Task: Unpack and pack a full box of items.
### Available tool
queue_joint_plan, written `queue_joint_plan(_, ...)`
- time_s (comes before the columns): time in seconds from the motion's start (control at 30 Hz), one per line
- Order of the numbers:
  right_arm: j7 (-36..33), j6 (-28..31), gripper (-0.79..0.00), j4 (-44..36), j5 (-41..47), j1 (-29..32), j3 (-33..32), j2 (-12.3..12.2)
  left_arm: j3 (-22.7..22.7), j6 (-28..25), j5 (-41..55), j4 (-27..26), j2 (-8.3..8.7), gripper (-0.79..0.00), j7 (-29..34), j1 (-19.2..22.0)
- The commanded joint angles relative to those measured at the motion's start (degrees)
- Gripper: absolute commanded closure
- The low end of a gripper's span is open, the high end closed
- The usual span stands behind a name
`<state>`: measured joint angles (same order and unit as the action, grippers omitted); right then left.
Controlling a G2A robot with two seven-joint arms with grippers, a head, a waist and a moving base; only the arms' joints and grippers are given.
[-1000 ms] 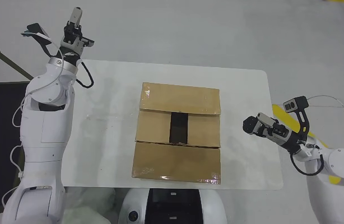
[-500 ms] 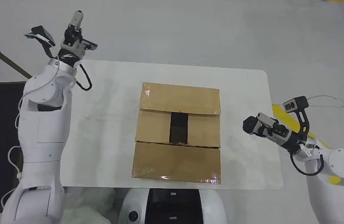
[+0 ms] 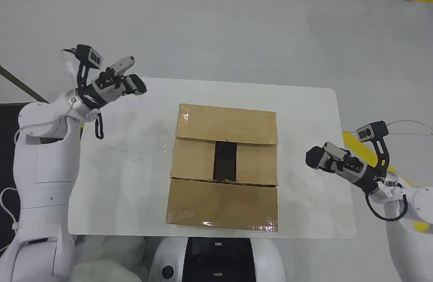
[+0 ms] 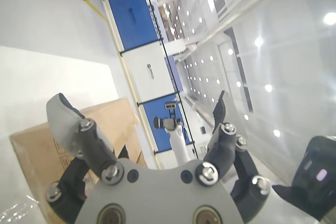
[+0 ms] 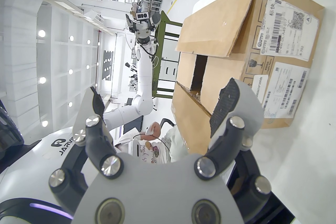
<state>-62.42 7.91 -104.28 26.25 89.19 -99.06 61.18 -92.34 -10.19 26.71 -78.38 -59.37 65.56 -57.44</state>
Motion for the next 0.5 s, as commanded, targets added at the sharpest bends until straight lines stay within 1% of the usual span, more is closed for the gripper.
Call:
queue_joint_plan(0.0,0.0,0.0,-0.785,0.0,0.0,0.0,0.0,0.0,0.8,-0.7,1.4,0.4,0.15,-0.785,6.0,-0.1)
queue_joint_plan(0.17,0.0,0.0,-0.785,0.0,0.0,0.0,0.0,0.0,2.7,-1.5,4.7,3.0,0.31,-0.785,13.8,0.9)
queue_joint_plan(0.47,0.0,0.0,-0.785,0.0,0.0,0.0,0.0,0.0,2.7,-1.5,4.7,3.0,0.31,-0.785,13.8,0.9)
